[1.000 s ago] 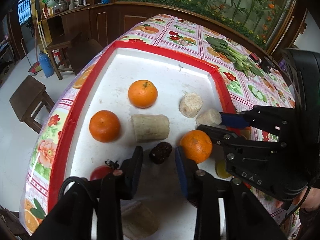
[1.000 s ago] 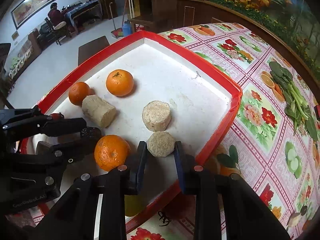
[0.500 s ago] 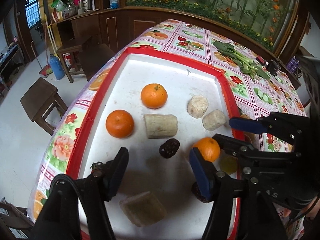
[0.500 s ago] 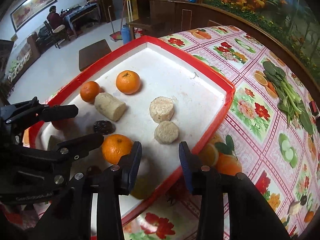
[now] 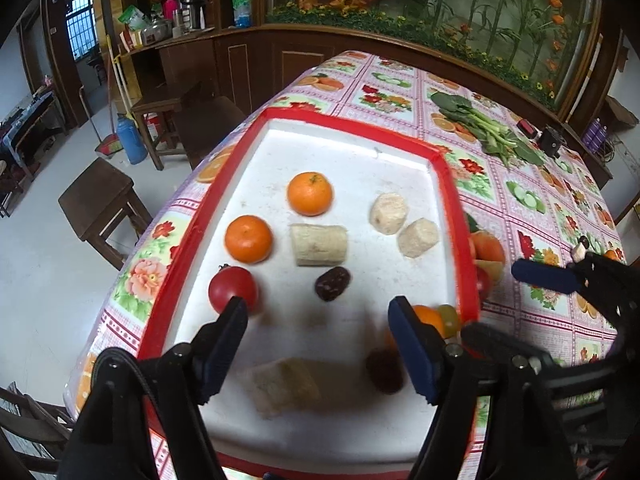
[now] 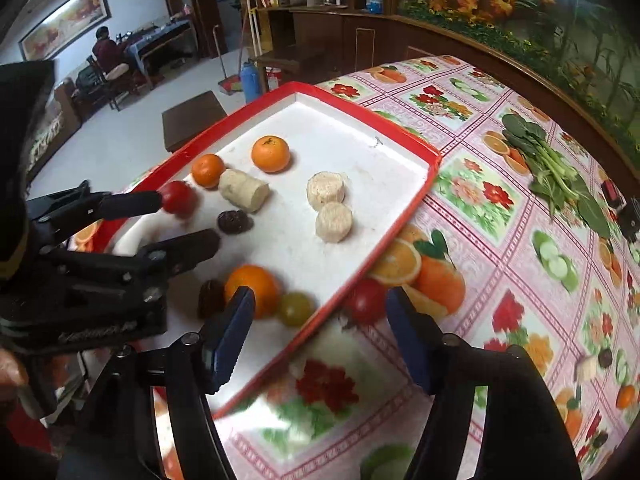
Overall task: Organize fruits
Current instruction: 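Move both grippers back over the remaining items on the tablecloth, then grasp a beige piece with the left gripper while the right gripper grasps a dark red date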
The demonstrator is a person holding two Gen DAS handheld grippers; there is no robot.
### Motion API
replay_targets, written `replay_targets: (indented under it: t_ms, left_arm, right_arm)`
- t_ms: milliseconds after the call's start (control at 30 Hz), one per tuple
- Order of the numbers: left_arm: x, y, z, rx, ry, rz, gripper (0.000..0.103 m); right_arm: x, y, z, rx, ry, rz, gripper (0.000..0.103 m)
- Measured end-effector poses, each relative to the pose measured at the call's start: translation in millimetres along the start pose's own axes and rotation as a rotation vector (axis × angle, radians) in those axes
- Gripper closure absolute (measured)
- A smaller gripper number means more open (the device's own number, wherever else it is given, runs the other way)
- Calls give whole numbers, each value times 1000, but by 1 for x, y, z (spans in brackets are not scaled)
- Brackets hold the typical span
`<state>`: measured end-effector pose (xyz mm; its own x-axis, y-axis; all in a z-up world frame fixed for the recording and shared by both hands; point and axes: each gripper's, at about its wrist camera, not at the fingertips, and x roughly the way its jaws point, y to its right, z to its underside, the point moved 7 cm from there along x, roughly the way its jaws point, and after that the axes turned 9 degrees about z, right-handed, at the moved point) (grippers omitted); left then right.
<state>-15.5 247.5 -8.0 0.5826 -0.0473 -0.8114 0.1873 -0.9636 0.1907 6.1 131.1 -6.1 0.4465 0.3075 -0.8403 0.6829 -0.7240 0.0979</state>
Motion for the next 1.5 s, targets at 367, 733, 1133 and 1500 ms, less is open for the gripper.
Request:
replay_targets:
  t_ms: [367,733,1133,1500]
  left_arm:
    - [4,95,3,158,7,53,28]
    - [31,250,5,317,-32,252,27]
    - [95,349,-11,346,-85,337,27]
    - [119,369,-8,421,-94,311,44]
  right_arm:
    - [-48,54,60,132,30,17,36]
    - [-88,216,150,369,3,265,35]
    - [-97,328,214,540,-26,353,35]
    - [-71,346,213,514,-28,309,35]
